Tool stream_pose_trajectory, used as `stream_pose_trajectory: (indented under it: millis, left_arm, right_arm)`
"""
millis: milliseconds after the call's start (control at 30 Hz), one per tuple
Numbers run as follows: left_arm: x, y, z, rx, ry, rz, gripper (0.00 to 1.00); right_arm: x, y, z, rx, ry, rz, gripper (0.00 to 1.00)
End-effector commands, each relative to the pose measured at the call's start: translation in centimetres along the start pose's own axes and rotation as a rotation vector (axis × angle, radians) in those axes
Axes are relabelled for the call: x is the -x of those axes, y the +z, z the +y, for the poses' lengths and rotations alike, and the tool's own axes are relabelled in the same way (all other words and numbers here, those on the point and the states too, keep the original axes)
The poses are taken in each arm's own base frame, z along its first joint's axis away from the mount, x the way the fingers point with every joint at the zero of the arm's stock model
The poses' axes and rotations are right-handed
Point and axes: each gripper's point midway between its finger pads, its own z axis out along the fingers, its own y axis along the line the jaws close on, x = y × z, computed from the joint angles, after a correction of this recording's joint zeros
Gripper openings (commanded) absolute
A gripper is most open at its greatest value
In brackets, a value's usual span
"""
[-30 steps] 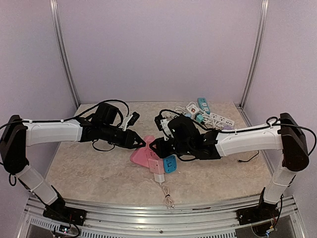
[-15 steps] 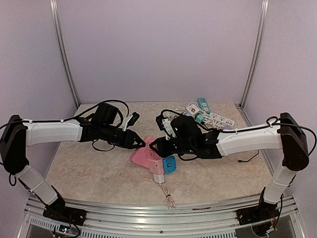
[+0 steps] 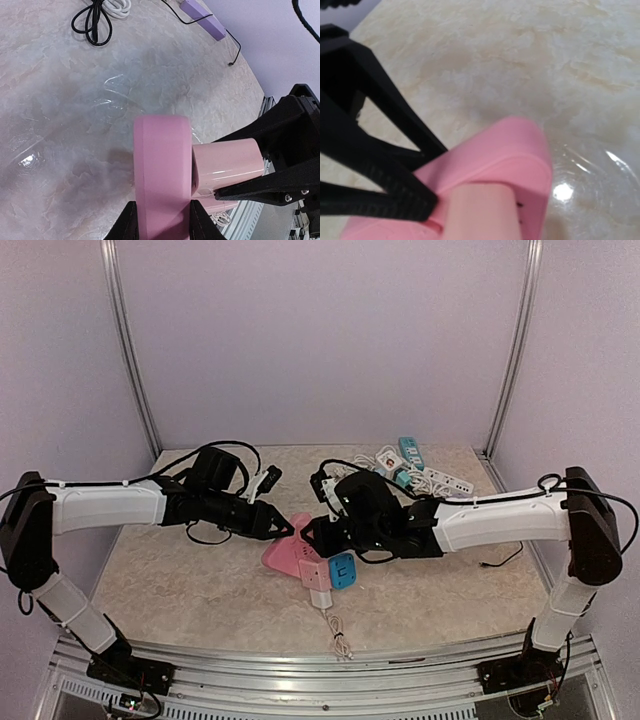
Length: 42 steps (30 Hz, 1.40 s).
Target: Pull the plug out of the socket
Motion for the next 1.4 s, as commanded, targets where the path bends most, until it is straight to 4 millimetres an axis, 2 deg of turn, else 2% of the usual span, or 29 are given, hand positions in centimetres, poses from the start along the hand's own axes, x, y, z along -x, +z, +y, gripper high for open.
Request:
stream_pose_trajectory:
  millis: [0,167,467,967,1367]
  left_arm:
    - [1.8,-0.2,0.1,0.012,0.015,-0.043,0.06]
    - [1.8,-0.2,0.2,0.017,0.012,-0.042,0.06]
    - [1.9,-0.2,0.5,0.025,0.006,-0.045,0.06]
    - [1.9,-0.3,0.6,0.022,0.002,-0.045,0.06]
    - [2.2,-0.5,0.7,0.027,0.007,-0.054,0.06]
  right_arm:
    - [0.0,0.2,-0.1,-0.096,-0.040,0.020,0.00]
    - [0.0,0.4,-0.8,-0.182,-0.065,0.032,0.00]
    - [0.2,0.1,-1.2,-0.219,-0.062,0.027,0.00]
    - [1.3,-0.7,1.7,0.082,0.009,-0.036,0.00]
    - [1.2,-0.7,1.3,0.126,0.044,-0.036,0.00]
